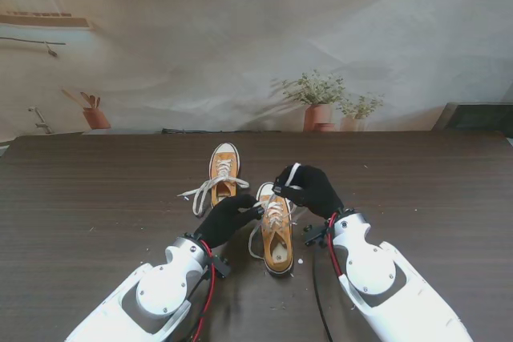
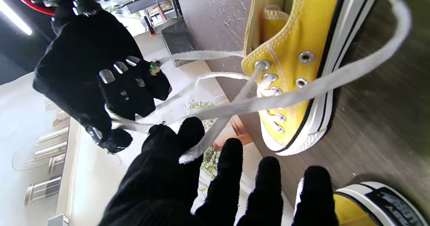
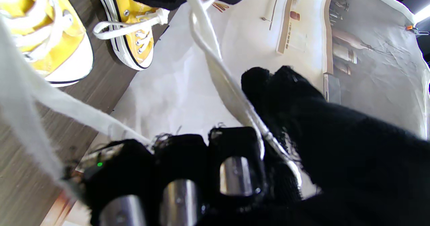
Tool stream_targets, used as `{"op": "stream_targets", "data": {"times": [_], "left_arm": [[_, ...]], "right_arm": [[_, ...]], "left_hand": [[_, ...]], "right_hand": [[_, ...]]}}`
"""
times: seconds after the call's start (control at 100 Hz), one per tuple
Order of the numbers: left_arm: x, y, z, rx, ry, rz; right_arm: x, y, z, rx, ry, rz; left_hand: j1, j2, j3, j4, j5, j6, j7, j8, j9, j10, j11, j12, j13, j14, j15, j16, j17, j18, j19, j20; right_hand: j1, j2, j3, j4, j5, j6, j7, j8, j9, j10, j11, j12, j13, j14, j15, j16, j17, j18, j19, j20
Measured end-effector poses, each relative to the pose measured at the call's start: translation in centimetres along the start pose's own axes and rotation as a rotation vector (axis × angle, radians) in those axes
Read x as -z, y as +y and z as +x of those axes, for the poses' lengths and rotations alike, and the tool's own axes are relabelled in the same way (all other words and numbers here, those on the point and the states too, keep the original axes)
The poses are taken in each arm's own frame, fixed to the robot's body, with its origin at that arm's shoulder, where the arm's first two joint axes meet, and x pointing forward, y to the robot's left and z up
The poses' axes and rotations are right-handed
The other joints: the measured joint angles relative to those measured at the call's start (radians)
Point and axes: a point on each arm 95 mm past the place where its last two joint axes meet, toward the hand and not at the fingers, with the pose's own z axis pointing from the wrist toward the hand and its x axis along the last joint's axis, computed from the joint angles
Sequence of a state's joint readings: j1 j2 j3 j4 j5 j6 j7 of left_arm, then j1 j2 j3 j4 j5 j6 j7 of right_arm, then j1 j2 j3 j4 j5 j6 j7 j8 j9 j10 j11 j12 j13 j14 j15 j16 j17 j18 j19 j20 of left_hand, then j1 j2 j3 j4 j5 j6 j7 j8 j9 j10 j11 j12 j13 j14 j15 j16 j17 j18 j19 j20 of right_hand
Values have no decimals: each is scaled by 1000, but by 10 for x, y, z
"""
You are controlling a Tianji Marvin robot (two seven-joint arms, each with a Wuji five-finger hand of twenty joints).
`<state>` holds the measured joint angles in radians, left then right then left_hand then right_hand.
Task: Tie the shoelaces into a bow on the shoes
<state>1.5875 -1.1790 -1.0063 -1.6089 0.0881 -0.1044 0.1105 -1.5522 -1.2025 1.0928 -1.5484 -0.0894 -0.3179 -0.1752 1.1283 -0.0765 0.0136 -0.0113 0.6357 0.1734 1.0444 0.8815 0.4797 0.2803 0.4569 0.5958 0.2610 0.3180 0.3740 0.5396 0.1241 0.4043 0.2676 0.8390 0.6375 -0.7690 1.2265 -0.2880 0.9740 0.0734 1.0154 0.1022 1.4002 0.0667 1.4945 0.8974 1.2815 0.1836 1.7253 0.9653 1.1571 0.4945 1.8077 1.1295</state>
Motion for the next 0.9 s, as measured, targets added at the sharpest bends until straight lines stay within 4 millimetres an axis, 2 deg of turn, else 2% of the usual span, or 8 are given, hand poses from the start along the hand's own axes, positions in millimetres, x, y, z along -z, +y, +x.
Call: {"op": "stream_targets", "data": {"times": [0.12,0.35,0.42,0.52,0.67,0.74,0.78,0.9], "left_arm": [[3,3,0,116,-8,-35],[8,7,-1,251,-7,-46],[9,8,-1,275,-6,-46],[12,10,0,374,-5,-67],[18,15,2,426,1,-106],[22,19,1,408,-1,-116],[24,21,0,391,-3,-118],[30,26,-5,330,-18,-93]], "right_arm": [[0,0,-2,8,-4,3],[1,-4,-3,12,-8,13],[1,-6,-2,14,-7,18],[1,-9,-2,26,-2,26],[2,-14,2,51,20,42],[3,-17,6,49,38,47],[4,-19,8,44,47,49],[10,-26,18,27,91,52]], "left_hand": [[0,0,0,0,43,42,-6,12,0,0,0,0,0,0,0,0,-5,0,0,-8],[-42,2,1,0,140,53,-1,46,24,1,-2,4,0,2,-10,0,-28,0,0,-9],[-42,2,1,10,172,55,-56,23,23,1,-45,-6,-20,2,-55,-16,-51,-1,-3,-9],[-42,0,2,10,231,53,-219,-179,7,1,-129,-87,-50,-1,-105,-38,-82,-3,-15,-9],[-41,-1,2,10,244,52,-529,-524,-48,-25,-200,-165,-89,-22,-188,-45,-135,-5,-26,-9],[-41,-1,2,10,244,52,-634,-614,-77,-33,-220,-184,-98,-30,-226,-46,-159,-6,-30,-9],[-41,-1,2,10,242,52,-685,-659,-94,-38,-222,-188,-98,-32,-243,-46,-165,-55,-37,-9],[-41,-1,2,10,200,40,-793,-723,-129,-49,-242,-196,-117,-52,-272,-46,-186,-56,-43,-9]], "right_hand": [[0,0,0,0,0,0,0,0,0,0,0,0,0,0,0,-5,0,0,0,0],[0,0,0,0,0,0,0,0,0,0,0,0,0,0,0,-10,0,0,0,-3],[0,0,0,0,-10,0,0,0,0,0,0,0,0,0,0,-10,0,0,0,-8],[0,0,0,0,-10,0,0,0,0,0,0,0,0,0,0,-11,0,0,0,-13],[0,0,0,0,-11,0,0,0,0,0,0,0,0,0,0,-11,0,0,0,-14],[0,0,0,0,-11,0,0,0,0,0,0,0,0,0,0,-11,0,0,0,-14],[0,0,0,0,-11,0,0,0,0,0,0,0,0,0,0,-11,0,0,0,-14],[0,1,0,0,-11,0,0,0,0,0,0,0,0,0,0,-11,0,0,0,-14]]}}
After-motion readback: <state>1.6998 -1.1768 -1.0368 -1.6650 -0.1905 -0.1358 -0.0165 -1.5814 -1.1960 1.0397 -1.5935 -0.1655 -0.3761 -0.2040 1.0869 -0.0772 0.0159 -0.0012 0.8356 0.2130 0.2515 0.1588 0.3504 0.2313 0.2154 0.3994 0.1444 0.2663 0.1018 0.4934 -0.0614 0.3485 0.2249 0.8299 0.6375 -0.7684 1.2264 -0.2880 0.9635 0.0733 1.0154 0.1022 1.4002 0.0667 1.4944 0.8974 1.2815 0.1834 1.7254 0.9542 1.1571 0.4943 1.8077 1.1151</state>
